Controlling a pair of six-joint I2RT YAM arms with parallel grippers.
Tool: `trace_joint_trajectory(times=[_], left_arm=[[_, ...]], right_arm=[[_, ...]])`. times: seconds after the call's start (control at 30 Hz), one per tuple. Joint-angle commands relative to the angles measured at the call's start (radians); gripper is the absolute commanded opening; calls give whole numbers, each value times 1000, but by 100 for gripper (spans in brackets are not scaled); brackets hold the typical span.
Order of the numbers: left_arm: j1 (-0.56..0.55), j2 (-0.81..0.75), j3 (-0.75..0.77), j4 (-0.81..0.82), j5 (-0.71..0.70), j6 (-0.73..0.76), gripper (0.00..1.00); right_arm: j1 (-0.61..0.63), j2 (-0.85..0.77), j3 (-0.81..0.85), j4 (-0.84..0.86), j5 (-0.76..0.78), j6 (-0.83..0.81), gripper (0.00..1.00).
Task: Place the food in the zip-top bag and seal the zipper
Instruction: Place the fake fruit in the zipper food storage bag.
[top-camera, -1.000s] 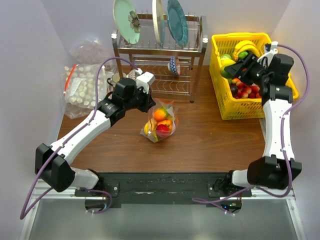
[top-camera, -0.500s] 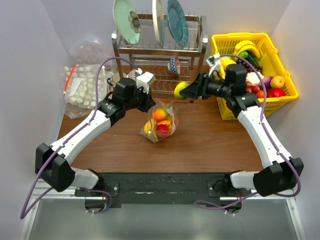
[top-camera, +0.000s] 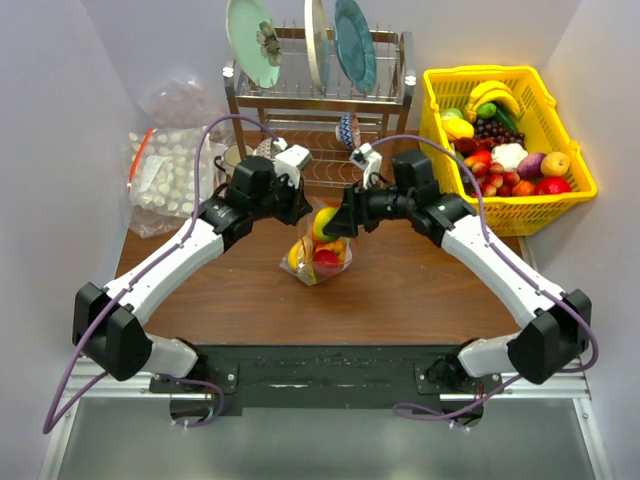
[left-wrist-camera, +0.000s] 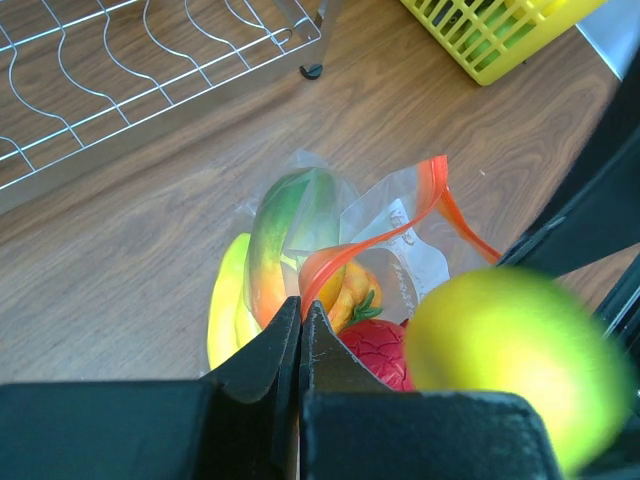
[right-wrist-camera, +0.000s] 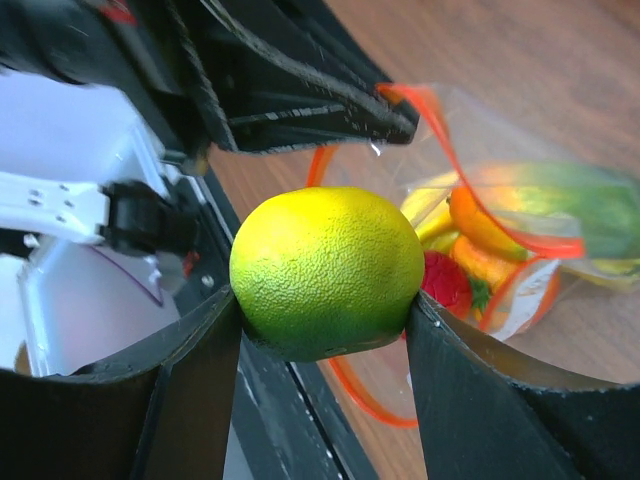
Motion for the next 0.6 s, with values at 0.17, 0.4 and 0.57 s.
trace_joint_trajectory(times=[0.17, 0.4, 0.57], left_arm=[[4, 5, 33, 23, 3, 13, 0], [6, 12, 36, 20, 2, 13, 0], [6, 13, 38, 17, -3, 16, 0]], right_arm=[[83, 79, 100, -170, 278, -128, 55], [88, 19, 120, -194, 348, -120, 79], [88, -53, 132, -259, 488, -110, 71]])
